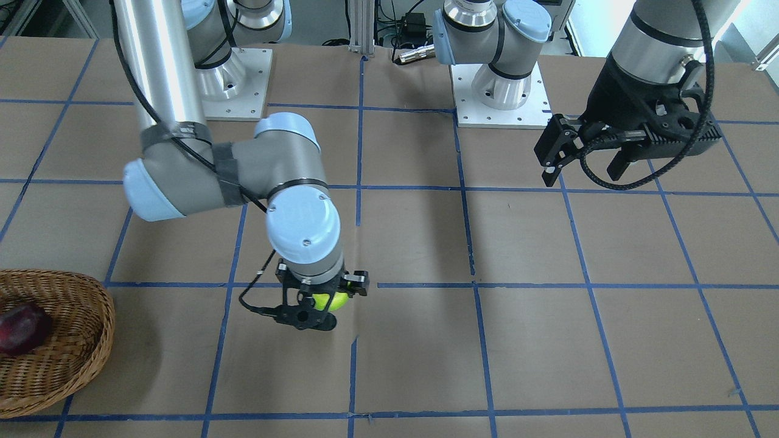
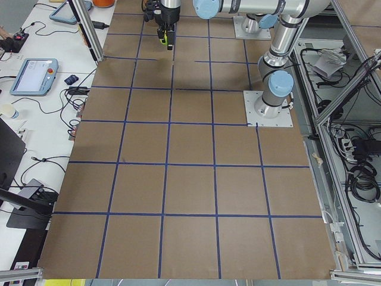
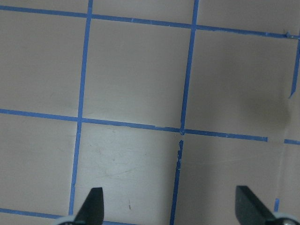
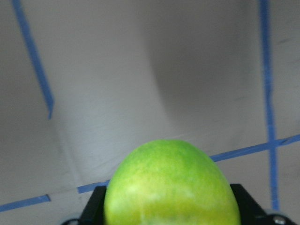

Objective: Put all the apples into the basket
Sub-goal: 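Carry the green apple into the basket and open the right gripper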

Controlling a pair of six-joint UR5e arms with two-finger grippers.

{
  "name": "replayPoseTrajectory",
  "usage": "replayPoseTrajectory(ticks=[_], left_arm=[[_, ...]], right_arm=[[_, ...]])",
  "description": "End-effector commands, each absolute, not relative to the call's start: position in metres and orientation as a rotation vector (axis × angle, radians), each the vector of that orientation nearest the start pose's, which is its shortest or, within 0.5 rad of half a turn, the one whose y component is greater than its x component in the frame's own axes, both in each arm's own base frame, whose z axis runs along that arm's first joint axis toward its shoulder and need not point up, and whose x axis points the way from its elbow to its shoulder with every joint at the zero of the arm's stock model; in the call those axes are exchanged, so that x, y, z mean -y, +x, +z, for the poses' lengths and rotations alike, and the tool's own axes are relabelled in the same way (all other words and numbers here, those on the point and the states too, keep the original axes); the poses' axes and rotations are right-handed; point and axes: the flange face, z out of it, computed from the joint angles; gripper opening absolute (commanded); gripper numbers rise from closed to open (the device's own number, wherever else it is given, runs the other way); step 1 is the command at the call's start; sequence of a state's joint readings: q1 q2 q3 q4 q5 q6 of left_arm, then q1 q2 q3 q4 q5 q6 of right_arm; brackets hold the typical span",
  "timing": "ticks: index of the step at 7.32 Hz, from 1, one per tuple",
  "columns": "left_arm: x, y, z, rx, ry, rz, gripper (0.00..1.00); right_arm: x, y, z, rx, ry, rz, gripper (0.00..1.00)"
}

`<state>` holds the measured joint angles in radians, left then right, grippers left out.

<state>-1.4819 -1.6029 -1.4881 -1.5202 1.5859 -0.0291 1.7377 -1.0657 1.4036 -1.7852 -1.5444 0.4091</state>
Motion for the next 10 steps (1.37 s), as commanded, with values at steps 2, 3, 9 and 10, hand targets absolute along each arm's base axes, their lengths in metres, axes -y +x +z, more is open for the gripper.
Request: replayPoseTrajectory(ticks=[2, 3, 9, 10], left_arm=[[0.522, -0.086, 0.519, -3.112, -0.185, -0.157, 1.0], [0.522, -0.086, 0.519, -3.112, -0.185, -0.157, 1.0], [0.52, -0.087, 0.517, -3.114, -0.19, -0.16, 1.0], [0.519, -0.088, 0.516, -3.114, -0.195, -0.153, 1.0]], right_arm=[[0.641, 0.068, 0.348, -3.157, 0.361, 0.211, 0.0], [0.645, 0.019, 0.344, -3.2, 0.229, 0.211, 0.0], [0.684, -0.104, 0.247, -3.237, -0.03, 0.182, 0.0], [0.684, -0.103, 0.24, -3.231, -0.011, 0.188, 0.41]])
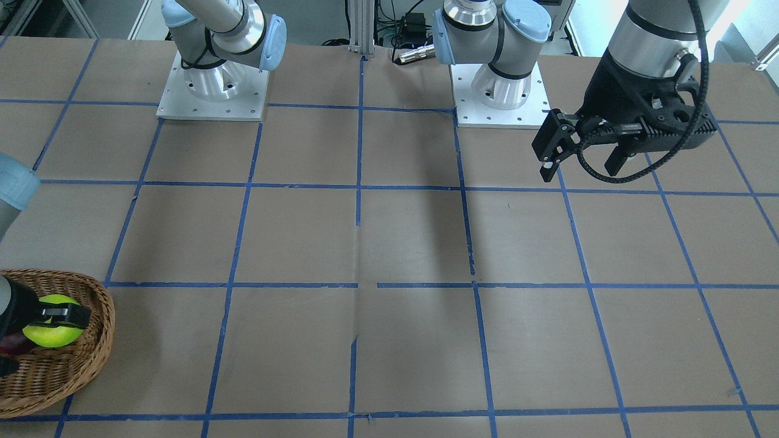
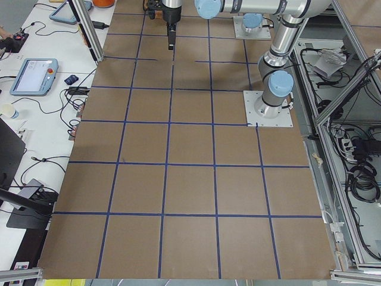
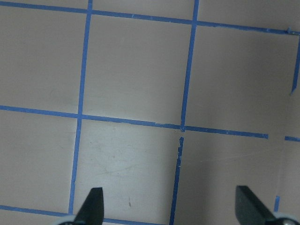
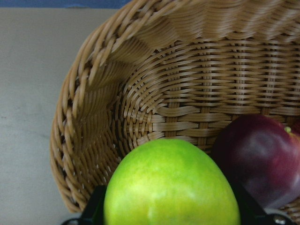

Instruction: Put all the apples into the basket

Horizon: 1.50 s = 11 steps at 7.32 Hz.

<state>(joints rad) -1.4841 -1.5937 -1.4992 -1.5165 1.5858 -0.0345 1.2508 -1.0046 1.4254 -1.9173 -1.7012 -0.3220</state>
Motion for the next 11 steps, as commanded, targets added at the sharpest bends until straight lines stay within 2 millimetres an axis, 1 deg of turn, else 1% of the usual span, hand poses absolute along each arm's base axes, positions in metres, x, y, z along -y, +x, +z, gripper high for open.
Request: replayPoseTrajectory(ticks=[1, 2, 3, 4, 5, 6, 7, 8, 9, 10, 11], left_arm=[[0.517, -0.088, 0.514, -3.115, -0.195, -0.141, 1.0], [0.514, -0.089, 0.511, -3.116, -0.192, -0.131, 1.0], [0.512, -0.089, 0.51, -3.117, -0.192, -0.131, 1.0], [0.511, -0.089, 0.51, -3.119, -0.192, -0.134, 1.0], [0.511, -0.088, 0.51, -3.117, -0.195, -0.136, 1.0], [0.512, -0.088, 0.511, -3.118, -0.195, -0.141, 1.0], [0.511, -0.089, 0.511, -3.118, -0.195, -0.146, 1.0], [0.511, -0.089, 0.512, -3.119, -0.195, -0.148, 1.0], [0.511, -0.089, 0.513, -3.12, -0.195, -0.153, 1.0], [0.511, -0.09, 0.512, -3.128, -0.199, -0.151, 1.0], [0.513, -0.09, 0.512, -3.132, -0.25, -0.15, 1.0]], right_arm=[[0.685, -0.103, 0.24, -3.228, -0.025, 0.179, 0.99], [0.682, -0.103, 0.252, -3.235, -0.033, 0.187, 1.0], [0.674, -0.1, 0.275, -3.225, -0.038, 0.218, 1.0], [0.658, -0.079, 0.324, -3.226, -0.069, 0.18, 1.0], [0.631, -0.037, 0.382, -3.214, -0.128, 0.149, 1.0], [0.606, 0.017, 0.419, -3.191, -0.182, 0.133, 1.0], [0.58, 0.064, 0.441, -3.194, -0.165, 0.157, 1.0], [0.551, 0.092, 0.457, -3.191, -0.198, 0.15, 1.0], [0.517, 0.111, 0.471, -3.176, -0.237, 0.114, 1.0], [0.482, 0.121, 0.484, -3.18, -0.224, 0.073, 1.0], [0.454, 0.122, 0.494, -3.185, -0.212, 0.053, 1.0]])
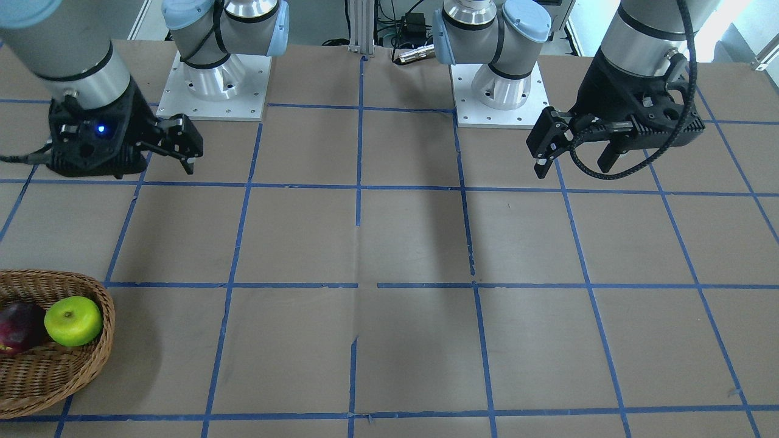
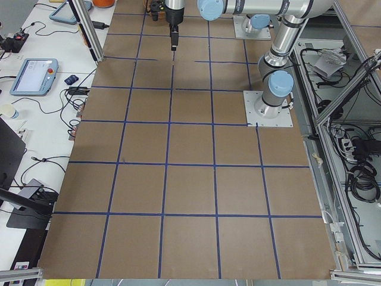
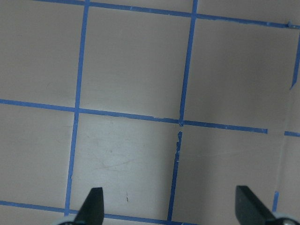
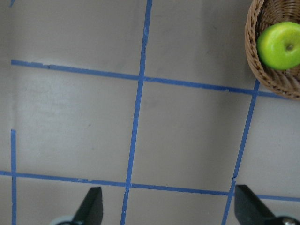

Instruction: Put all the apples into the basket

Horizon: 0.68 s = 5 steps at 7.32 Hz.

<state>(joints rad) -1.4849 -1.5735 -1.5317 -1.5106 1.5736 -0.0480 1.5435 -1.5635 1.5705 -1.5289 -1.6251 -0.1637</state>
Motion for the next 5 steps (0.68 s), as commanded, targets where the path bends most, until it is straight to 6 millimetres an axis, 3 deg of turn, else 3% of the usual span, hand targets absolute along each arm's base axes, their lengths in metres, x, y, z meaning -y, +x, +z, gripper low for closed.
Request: replayPoseTrajectory(ticks=[1, 2, 5], left_arm=[[0.514, -0.09, 0.509, -3.132, -0.267, -0.142, 1.0], [0.513, -0.09, 0.509, -3.129, -0.267, -0.135, 1.0], [0.511, -0.09, 0.51, -3.126, -0.262, -0.132, 1.0]], right_arm=[[0.427, 0.122, 0.501, -3.179, -0.198, 0.115, 1.0], [0.417, 0.126, 0.506, -3.141, -0.184, 0.126, 1.0], [0.416, 0.131, 0.5, -3.095, -0.138, 0.173, 1.0]])
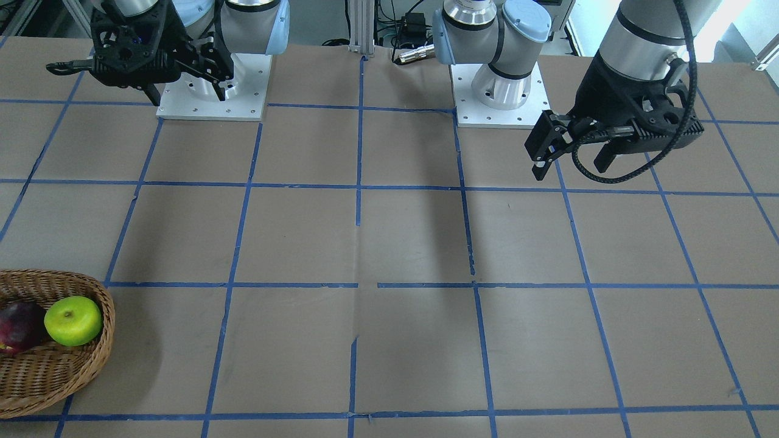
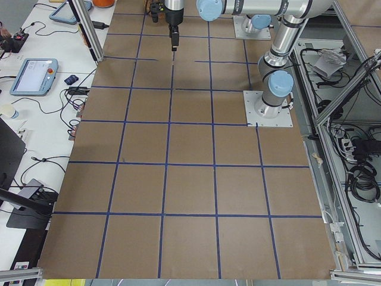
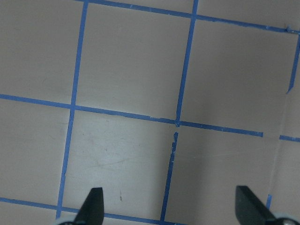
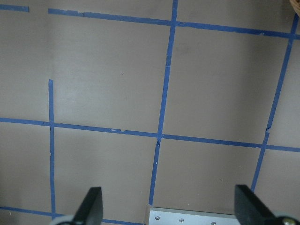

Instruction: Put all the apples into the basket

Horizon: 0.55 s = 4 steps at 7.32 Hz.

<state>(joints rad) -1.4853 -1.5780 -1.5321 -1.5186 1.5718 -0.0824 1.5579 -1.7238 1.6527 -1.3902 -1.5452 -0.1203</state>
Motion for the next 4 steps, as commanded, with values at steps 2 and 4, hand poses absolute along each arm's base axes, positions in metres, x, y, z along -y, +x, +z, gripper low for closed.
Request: replayPoseTrajectory(ticks=[2, 4], left_arm=[[0.5113, -0.0888, 0.5101, -3.118, -0.262, -0.134, 1.0], [0.5112, -0.0889, 0.5093, -3.119, -0.26, -0.132, 1.0]], right_arm=[[0.4178, 0.1315, 0.4995, -3.101, -0.031, 0.165, 1.0], [0.4243, 0.1309, 0.5001, -3.111, -0.008, 0.112, 1.0]])
